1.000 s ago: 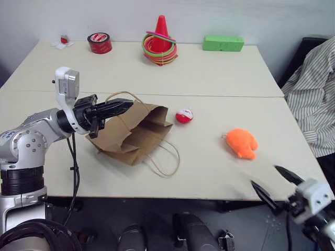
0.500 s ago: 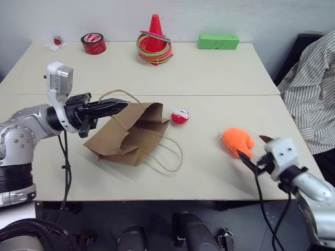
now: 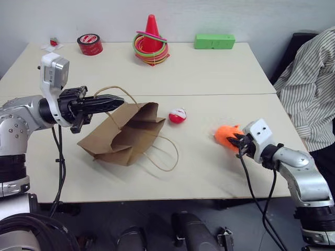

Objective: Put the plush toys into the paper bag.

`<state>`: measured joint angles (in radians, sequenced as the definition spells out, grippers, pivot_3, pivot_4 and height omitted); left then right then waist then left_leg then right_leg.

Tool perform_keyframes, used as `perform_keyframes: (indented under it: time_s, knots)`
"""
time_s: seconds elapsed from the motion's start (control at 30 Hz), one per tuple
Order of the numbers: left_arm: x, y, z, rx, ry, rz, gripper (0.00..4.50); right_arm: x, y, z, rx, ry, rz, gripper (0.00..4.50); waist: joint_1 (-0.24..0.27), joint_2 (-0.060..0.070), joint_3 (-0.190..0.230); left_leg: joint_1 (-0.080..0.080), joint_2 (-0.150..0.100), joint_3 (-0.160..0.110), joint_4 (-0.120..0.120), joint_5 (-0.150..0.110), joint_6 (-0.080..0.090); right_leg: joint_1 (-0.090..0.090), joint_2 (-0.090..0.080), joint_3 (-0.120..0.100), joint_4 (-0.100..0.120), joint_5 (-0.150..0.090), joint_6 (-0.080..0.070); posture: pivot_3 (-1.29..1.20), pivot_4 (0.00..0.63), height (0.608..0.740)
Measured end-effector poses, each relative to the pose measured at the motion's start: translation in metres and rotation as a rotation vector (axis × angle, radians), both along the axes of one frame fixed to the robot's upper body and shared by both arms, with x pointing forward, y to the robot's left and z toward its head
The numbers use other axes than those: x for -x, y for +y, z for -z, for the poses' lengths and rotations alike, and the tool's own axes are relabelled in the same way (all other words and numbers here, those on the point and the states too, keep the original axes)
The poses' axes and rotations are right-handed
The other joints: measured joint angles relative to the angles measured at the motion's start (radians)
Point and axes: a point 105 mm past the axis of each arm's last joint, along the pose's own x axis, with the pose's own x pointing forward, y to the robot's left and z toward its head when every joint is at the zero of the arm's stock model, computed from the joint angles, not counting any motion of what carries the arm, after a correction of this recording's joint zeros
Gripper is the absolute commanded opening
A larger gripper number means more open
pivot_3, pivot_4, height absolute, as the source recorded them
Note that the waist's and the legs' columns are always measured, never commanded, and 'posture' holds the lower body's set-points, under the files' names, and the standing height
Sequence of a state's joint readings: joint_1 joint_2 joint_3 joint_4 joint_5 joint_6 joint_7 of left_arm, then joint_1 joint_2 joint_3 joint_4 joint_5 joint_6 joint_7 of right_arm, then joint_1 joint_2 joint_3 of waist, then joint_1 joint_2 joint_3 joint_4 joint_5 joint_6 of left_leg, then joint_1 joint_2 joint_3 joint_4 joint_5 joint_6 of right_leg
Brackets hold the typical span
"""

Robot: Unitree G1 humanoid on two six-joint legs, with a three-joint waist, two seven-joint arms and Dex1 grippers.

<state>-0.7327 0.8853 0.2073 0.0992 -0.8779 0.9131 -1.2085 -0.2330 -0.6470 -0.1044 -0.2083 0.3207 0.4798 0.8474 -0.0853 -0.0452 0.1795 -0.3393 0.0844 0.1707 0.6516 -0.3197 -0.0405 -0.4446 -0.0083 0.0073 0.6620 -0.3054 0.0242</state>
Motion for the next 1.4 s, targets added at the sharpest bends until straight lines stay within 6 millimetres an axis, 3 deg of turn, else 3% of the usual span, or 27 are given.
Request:
perform_keyframes:
  time_s: [0.07,0.13,0.2,0.3,0.4,0.5,0.57,0.83,1.1,1.27,1.4]
  knots:
    - [0.001,-0.001,-0.002,-0.002,-0.007,0.015,0.0,0.019,0.035,-0.022,-0.073,-0.037,-0.215,0.0,-0.001,0.001,0.001,0.0,0.001,0.0,0.0,0.0,-0.001,0.0,0.001,0.0,0.0,0.0,0.0,0.0,0.15,0.74]
    - [0.001,-0.002,-0.001,-0.007,-0.001,0.027,0.0,0.026,0.057,-0.041,-0.086,-0.089,-0.322,0.0,-0.001,0.001,0.001,0.0,0.001,0.0,0.0,0.0,-0.001,0.0,0.0,0.0,0.0,0.0,0.0,0.0,0.15,0.74]
    - [-0.001,0.0,0.001,-0.004,0.013,0.023,0.0,0.023,0.08,-0.05,-0.079,-0.116,-0.372,0.0,-0.001,0.001,0.001,0.0,0.001,0.0,0.002,0.0,-0.001,0.0,0.0,0.0,0.001,0.0,0.0,0.0,0.15,0.74]
    - [-0.001,-0.002,0.0,-0.005,0.016,0.035,0.0,0.016,0.132,-0.053,-0.1,-0.13,-0.44,0.0,-0.001,0.001,0.001,-0.001,0.001,0.0,0.002,0.0,-0.001,-0.001,0.0,0.0,0.001,0.0,-0.001,0.0,0.15,0.74]
    - [0.001,-0.004,-0.001,-0.008,0.019,0.051,0.0,0.0,0.164,-0.052,-0.073,-0.139,-0.432,0.0,0.001,0.001,0.001,-0.003,0.001,-0.001,0.003,0.0,0.0,-0.002,-0.001,-0.001,0.001,0.0,-0.001,0.0,0.15,0.74]
    - [0.001,-0.006,-0.001,-0.009,0.02,0.058,0.0,-0.026,0.183,-0.048,-0.022,-0.138,-0.368,0.0,0.001,0.001,0.001,-0.013,0.002,-0.001,0.009,-0.001,0.002,-0.009,-0.001,-0.002,0.002,0.0,-0.001,0.0,0.15,0.74]
    - [0.002,-0.008,-0.001,-0.008,0.017,0.066,0.0,-0.032,0.195,-0.048,-0.004,-0.128,-0.371,0.0,0.0,0.0,0.0,-0.021,0.005,-0.001,0.013,-0.001,0.003,-0.019,-0.002,-0.001,0.007,0.001,0.0,0.0,0.15,0.74]
    - [0.002,-0.016,0.005,0.007,0.019,0.08,0.0,-0.015,0.249,-0.025,0.082,-0.043,-0.555,0.0,-0.007,0.0,0.0,-0.021,0.005,-0.001,0.015,-0.001,0.003,-0.02,-0.002,-0.001,0.011,0.001,0.0,0.0,0.15,0.74]
    - [0.006,-0.009,0.015,0.008,0.021,0.047,0.0,-0.004,0.259,-0.033,0.056,-0.083,-0.711,0.0,-0.007,0.0,0.0,-0.021,0.005,-0.001,0.015,-0.001,0.002,-0.02,-0.002,-0.001,0.012,0.001,0.0,0.0,0.15,0.74]
    - [0.008,-0.014,0.013,0.009,-0.002,0.049,0.0,0.01,0.29,-0.024,-0.028,-0.064,-0.856,0.0,-0.016,0.0,0.0,-0.02,0.006,-0.001,0.015,-0.001,0.002,-0.02,-0.002,-0.001,0.012,0.0,-0.001,0.0,0.15,0.74]
    - [0.008,-0.013,0.015,0.01,0.003,0.041,0.0,0.003,0.29,-0.003,-0.054,-0.009,-0.83,1.31,-0.019,-0.001,0.0,-0.02,0.006,-0.001,0.015,-0.001,0.002,-0.019,-0.002,-0.001,0.012,0.0,-0.001,0.0,0.15,0.74]
